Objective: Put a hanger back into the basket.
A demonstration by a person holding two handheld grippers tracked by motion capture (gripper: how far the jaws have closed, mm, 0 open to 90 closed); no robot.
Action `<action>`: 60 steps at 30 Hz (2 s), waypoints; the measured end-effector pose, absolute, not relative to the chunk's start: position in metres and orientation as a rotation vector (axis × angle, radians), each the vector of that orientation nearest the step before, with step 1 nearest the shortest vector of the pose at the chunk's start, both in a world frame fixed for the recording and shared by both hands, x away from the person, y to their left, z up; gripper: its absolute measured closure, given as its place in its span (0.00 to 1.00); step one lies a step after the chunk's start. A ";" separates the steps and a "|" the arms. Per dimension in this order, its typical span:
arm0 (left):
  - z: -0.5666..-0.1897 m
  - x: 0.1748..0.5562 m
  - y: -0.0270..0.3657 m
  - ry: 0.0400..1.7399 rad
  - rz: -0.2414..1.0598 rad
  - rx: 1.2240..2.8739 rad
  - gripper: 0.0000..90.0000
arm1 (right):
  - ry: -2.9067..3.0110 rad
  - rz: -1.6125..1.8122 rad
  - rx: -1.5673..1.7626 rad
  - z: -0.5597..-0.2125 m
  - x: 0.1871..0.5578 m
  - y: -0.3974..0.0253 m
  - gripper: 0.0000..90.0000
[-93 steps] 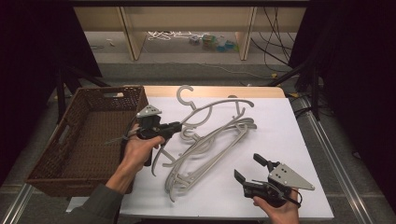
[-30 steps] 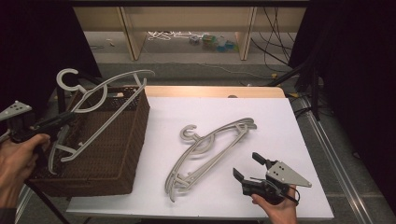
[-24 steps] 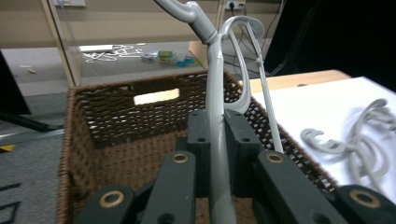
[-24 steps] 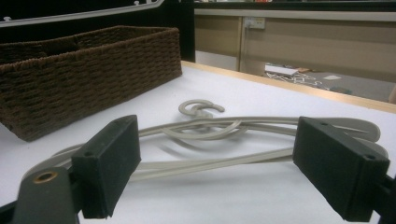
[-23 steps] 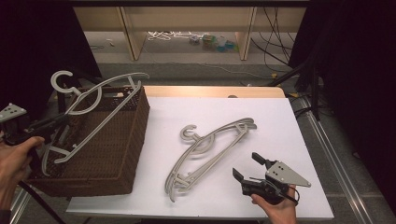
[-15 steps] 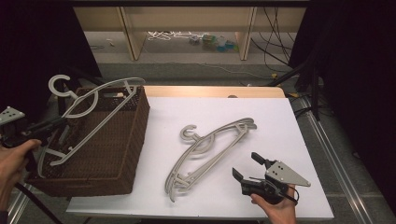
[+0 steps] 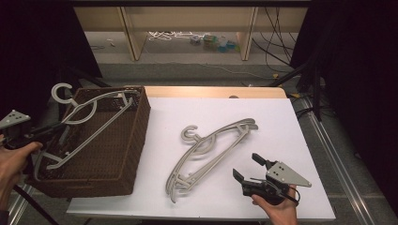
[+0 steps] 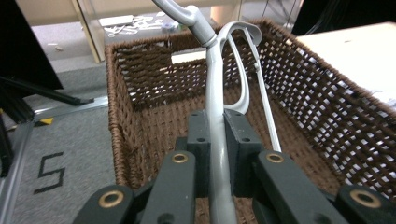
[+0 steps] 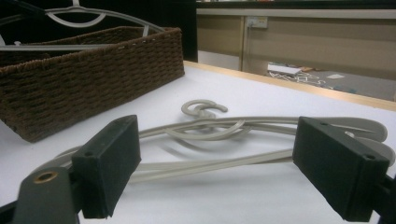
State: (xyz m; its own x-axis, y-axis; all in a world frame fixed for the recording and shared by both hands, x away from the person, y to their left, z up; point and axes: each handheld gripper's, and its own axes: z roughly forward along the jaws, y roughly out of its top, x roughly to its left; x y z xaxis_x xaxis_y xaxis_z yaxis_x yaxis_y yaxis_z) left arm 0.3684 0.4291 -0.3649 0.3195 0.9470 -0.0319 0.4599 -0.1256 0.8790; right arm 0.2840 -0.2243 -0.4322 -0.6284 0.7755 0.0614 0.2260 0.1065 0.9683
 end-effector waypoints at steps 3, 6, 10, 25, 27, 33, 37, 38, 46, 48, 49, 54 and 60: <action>-0.366 0.371 0.427 1.268 0.726 1.755 0.91 | 1.916 1.544 0.969 -0.432 0.284 -0.224 0.18; -0.368 0.378 0.425 1.274 0.742 1.813 0.91 | 1.923 1.556 0.976 -0.433 0.285 -0.223 0.18; -0.374 0.385 0.420 1.295 0.739 1.875 0.91 | 1.926 1.541 0.976 -0.433 0.284 -0.223 0.18; -0.391 0.399 0.420 1.404 0.699 2.053 0.90 | 1.909 1.556 0.968 -0.433 0.285 -0.222 0.18; -0.393 0.401 0.417 1.423 0.693 2.081 0.90 | 1.923 1.562 0.970 -0.433 0.286 -0.222 0.18; -0.398 0.407 0.414 1.482 0.667 2.149 0.90 | 1.930 1.554 0.970 -0.433 0.285 -0.222 0.18; -0.401 0.409 0.413 1.526 0.628 2.189 0.90 | 1.921 1.564 0.968 -0.433 0.286 -0.222 0.18; -0.402 0.410 0.411 1.543 0.639 2.200 0.89 | 1.923 1.561 0.967 -0.433 0.286 -0.222 0.18; -0.401 0.410 0.412 1.637 0.640 2.116 0.77 | 1.915 1.551 0.976 -0.432 0.285 -0.224 0.18; -0.398 0.409 0.414 1.660 0.629 2.062 0.69 | 1.913 1.565 0.970 -0.433 0.286 -0.223 0.18; -0.395 0.409 0.413 1.670 0.638 2.029 0.66 | 1.913 1.566 0.970 -0.433 0.286 -0.223 0.18; -0.379 0.403 0.405 1.664 0.670 1.902 0.47 | 1.907 1.570 0.968 -0.433 0.286 -0.223 0.18; -0.362 0.394 0.388 1.590 0.684 1.785 0.38 | 1.910 1.561 0.967 -0.432 0.285 -0.223 0.18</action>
State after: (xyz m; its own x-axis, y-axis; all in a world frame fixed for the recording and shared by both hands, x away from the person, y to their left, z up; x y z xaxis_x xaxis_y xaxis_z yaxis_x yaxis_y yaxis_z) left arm 0.3936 0.3882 -0.3622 0.1313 0.9907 -0.0358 0.6554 -0.0596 0.7529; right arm 0.2853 -0.2234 -0.4319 -0.6307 0.7734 0.0636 0.2161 0.0963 0.9716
